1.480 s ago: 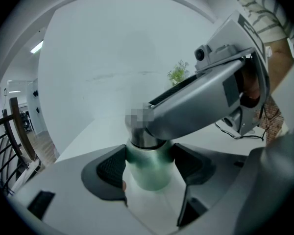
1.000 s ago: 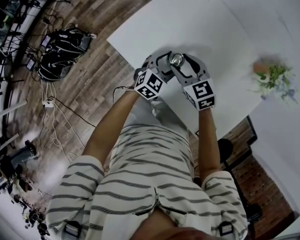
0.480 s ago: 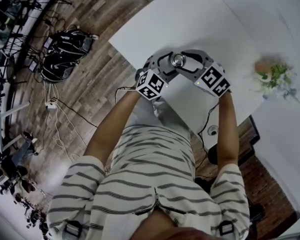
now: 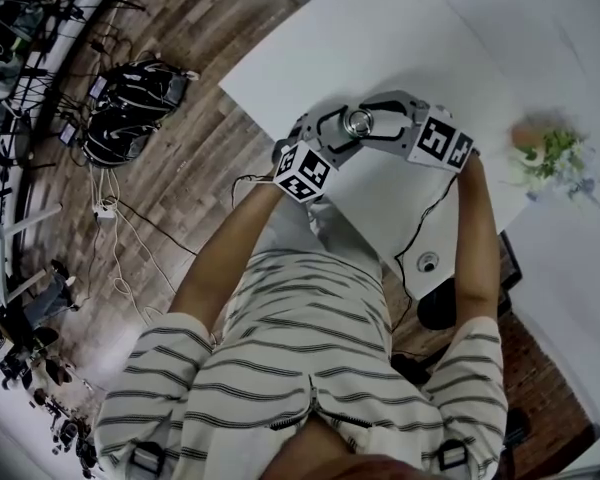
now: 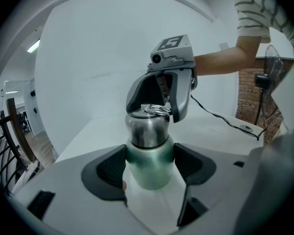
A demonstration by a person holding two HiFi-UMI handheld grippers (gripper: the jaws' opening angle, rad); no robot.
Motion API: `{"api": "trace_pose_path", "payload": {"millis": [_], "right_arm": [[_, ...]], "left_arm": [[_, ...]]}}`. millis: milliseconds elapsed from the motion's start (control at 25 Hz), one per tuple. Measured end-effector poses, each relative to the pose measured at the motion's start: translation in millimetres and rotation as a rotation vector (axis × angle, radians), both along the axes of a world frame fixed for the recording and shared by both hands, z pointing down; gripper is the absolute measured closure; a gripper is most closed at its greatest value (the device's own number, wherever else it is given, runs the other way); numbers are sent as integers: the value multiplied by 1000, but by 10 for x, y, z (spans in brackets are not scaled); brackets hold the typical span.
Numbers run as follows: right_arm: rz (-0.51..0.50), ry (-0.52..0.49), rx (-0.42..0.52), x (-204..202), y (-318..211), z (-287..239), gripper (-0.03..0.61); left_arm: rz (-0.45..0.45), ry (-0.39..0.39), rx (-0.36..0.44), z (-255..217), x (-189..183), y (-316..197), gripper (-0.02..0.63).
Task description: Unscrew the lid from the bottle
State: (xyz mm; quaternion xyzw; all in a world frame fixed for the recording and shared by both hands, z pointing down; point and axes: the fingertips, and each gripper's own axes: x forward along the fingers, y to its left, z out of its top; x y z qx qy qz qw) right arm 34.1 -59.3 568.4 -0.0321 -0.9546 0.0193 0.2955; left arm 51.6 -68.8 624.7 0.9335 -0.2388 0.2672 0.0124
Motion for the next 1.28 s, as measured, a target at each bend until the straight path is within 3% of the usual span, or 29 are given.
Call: {"api": "trace_pose_path", "payload": {"millis": [320,560,640,800,960,1080,1280], "right_arm": [[-159,55,-4,4,23,28,327],[-95,82,-9,-23,22,48,306],[-14,30,0,-53,15,-40,245],[268,-86,102,-56,-110,-257,245],[550,-95,131,-6,-135,-269,250],[757,-95,130,57,-148,-235,296],[945,-85,107,28,-115,-169,282]], "left_arm": [[8,-5,1,22,7,10,305],[14,-17,-6,37,-7,18,305],[12,-17,-7,20,2,21,305],[12,-16,-6,13,4,11,305],[1,-21,-9,34,-6,28,305],[0,-24,-11,51,5,30,305],[-6,-28,-16,53,-11,40,305]]}}
